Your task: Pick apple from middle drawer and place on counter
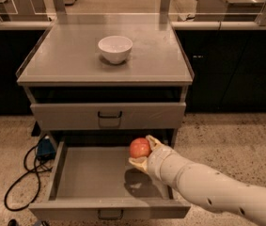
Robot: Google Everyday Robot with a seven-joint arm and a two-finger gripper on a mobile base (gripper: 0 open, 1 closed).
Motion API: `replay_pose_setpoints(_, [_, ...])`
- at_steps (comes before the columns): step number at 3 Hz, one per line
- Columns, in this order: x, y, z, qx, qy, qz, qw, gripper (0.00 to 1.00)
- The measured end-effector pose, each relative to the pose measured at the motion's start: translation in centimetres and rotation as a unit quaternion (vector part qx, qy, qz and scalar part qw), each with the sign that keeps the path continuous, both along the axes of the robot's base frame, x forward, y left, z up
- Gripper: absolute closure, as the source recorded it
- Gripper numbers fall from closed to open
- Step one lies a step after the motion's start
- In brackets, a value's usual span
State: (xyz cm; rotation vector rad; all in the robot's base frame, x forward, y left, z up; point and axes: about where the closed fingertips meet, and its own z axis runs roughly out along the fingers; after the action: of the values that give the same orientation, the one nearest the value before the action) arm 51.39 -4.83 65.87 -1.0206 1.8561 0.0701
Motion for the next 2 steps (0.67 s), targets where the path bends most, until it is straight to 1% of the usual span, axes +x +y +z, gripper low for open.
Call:
replay_pose_setpoints(1, [-1.63, 1.44, 11.56, -0.028, -0.126, -0.015, 0.9915, 1.00])
replay_pose_setpoints(2, [-1.60, 1.39, 11.52, -0.028, -0.126, -0.016, 0.9915, 1.00])
